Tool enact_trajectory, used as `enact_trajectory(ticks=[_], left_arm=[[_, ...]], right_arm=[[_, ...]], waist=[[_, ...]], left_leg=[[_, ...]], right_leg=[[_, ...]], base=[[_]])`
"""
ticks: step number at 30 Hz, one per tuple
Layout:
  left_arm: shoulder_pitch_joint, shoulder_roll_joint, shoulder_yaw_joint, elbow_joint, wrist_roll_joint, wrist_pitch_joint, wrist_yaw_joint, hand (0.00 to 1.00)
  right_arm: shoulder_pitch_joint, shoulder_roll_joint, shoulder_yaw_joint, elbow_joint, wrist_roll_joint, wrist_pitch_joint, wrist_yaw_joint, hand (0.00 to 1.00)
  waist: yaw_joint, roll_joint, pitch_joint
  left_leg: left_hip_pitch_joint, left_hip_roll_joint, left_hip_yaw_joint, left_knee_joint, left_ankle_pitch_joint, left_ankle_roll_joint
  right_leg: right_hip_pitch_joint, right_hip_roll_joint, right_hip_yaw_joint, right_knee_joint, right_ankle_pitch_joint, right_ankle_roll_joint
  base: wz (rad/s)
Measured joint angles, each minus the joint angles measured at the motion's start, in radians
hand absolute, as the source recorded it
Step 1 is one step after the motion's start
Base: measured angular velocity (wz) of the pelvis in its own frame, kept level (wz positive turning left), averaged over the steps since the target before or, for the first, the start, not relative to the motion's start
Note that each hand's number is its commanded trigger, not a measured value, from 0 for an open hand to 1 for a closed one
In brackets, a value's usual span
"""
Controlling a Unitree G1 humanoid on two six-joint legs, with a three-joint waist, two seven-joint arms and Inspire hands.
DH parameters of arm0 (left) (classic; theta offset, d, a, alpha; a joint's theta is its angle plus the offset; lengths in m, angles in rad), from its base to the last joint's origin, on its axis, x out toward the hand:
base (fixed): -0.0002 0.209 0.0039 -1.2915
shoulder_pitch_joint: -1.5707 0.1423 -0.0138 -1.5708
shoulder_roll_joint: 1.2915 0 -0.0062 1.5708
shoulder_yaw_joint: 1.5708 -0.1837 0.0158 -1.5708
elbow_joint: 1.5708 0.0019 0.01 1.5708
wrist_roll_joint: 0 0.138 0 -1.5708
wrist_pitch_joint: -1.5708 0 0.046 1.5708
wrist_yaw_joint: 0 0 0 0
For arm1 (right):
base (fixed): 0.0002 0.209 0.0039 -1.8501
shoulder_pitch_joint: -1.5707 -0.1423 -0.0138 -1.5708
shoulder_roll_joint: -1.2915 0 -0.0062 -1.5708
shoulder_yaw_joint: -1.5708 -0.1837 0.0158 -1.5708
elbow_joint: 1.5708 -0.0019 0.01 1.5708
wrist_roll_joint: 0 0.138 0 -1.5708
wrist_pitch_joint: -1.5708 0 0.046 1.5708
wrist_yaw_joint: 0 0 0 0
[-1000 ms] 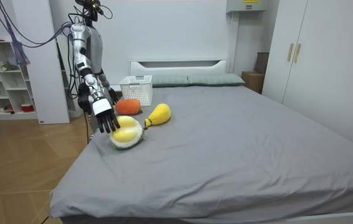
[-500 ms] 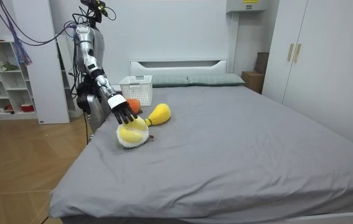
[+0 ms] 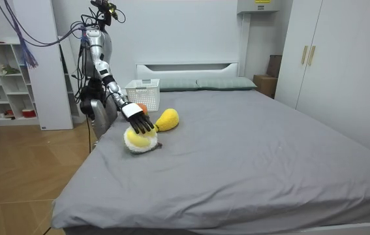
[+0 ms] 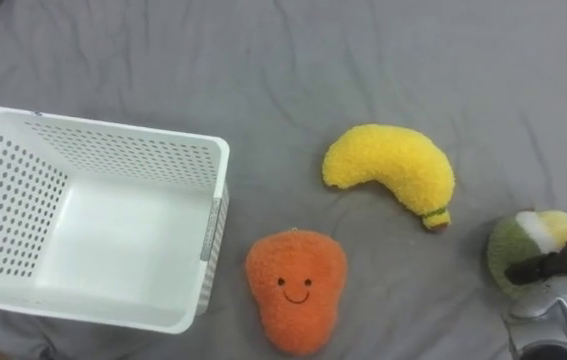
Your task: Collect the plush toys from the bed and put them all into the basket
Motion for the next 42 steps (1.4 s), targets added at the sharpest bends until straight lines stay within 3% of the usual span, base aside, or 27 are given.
enact_trajectory(ticks=[9, 13, 23, 26, 29, 31, 33, 34, 35, 37, 40, 42], left_arm=[[-0.027, 0.011, -0.050, 0.005, -0.011, 0.010, -0.037, 0.00], [-0.031, 0.025, -0.067, 0.001, -0.049, 0.012, -0.045, 0.00], [-0.033, 0.025, -0.086, 0.000, -0.049, -0.004, -0.045, 0.00], [-0.014, 0.025, -0.075, 0.002, -0.049, -0.004, -0.045, 0.00], [0.024, 0.025, -0.029, -0.026, -0.041, -0.002, -0.045, 0.00], [0.049, 0.030, 0.003, -0.039, -0.040, -0.002, -0.037, 0.00], [0.067, 0.036, 0.031, -0.034, -0.045, -0.004, -0.033, 0.00], [0.072, 0.036, 0.040, -0.031, -0.049, -0.005, -0.029, 0.00], [0.078, 0.035, 0.048, -0.032, -0.049, -0.004, -0.019, 0.00], [0.095, 0.033, 0.053, -0.054, -0.048, 0.000, -0.009, 0.00], [0.095, 0.021, 0.051, -0.055, -0.050, 0.001, -0.005, 0.00], [0.093, 0.015, 0.050, -0.056, -0.050, 0.003, -0.004, 0.00]], right_arm=[[-0.023, -0.063, 0.135, 0.086, -0.002, 0.041, 0.129, 1.00], [-0.011, -0.063, 0.177, 0.102, 0.012, 0.061, 0.178, 1.00], [0.002, -0.058, 0.164, 0.072, 0.044, 0.052, 0.206, 1.00], [0.005, -0.058, 0.149, -0.019, 0.041, 0.062, 0.230, 1.00], [0.017, -0.055, 0.111, -0.243, 0.010, 0.074, 0.234, 1.00], [0.018, -0.056, 0.107, -0.452, 0.001, 0.079, 0.235, 1.00], [0.018, -0.059, 0.104, -0.594, -0.001, 0.079, 0.235, 1.00], [0.018, -0.059, 0.099, -0.638, -0.001, 0.079, 0.234, 1.00], [0.021, -0.063, 0.098, -0.717, 0.000, 0.079, 0.231, 1.00], [0.028, -0.072, 0.096, -0.854, -0.001, 0.081, 0.242, 1.00], [0.025, -0.071, 0.095, -0.945, -0.003, 0.085, 0.289, 1.00], [0.024, -0.071, 0.095, -0.973, 0.006, 0.088, 0.319, 1.00]], waist=[[0.004, 0.000, 0.0017], [0.005, 0.001, 0.0032], [0.007, 0.003, 0.0017], [0.003, -0.003, 0.0014], [-0.014, -0.016, 0.0035], [-0.042, -0.048, 0.0027], [-0.049, -0.081, -0.0010], [-0.049, -0.091, -0.0057], [-0.051, -0.106, -0.0156], [-0.052, -0.116, -0.0229], [-0.046, -0.097, -0.0140], [-0.029, -0.089, -0.0143]], left_leg=[[-0.020, -0.012, -0.031, 0.005, 0.010, 0.006], [-0.024, -0.010, -0.044, 0.020, 0.009, 0.006], [0.000, -0.013, -0.051, 0.015, 0.009, 0.006], [0.040, -0.015, -0.037, -0.009, 0.012, 0.004], [0.086, -0.015, -0.016, -0.023, 0.013, 0.004], [0.126, -0.015, -0.012, -0.038, 0.015, 0.001], [0.162, -0.014, -0.013, -0.042, 0.015, -0.001], [0.173, -0.014, -0.014, -0.043, 0.015, -0.001], [0.189, -0.014, -0.014, -0.043, 0.014, -0.002], [0.213, -0.013, -0.021, -0.041, 0.008, -0.004], [0.243, -0.014, -0.034, -0.041, 0.001, 0.000], [0.249, -0.014, -0.037, -0.039, -0.002, 0.001]], right_leg=[[-0.005, -0.011, -0.031, 0.003, 0.000, 0.000], [0.005, -0.011, -0.047, -0.001, 0.000, 0.000], [0.030, -0.010, -0.049, 0.001, 0.000, 0.000], [0.049, -0.007, -0.032, 0.001, -0.001, 0.002], [0.081, -0.010, -0.016, 0.000, -0.007, 0.004], [0.115, -0.011, -0.016, -0.002, -0.014, 0.004], [0.159, -0.007, -0.016, -0.020, -0.015, 0.004], [0.174, -0.005, -0.015, -0.029, -0.015, 0.004], [0.199, 0.002, -0.017, -0.043, -0.013, 0.005], [0.234, 0.007, -0.023, -0.058, -0.007, 0.008], [0.268, 0.006, -0.031, -0.054, -0.006, 0.010], [0.275, 0.006, -0.026, -0.051, -0.003, 0.011]], base=[[0.09], [0.11], [0.02], [-0.21], [-0.17], [0.03], [0.05], [0.07], [0.09], [0.13], [0.09], [-0.02]])
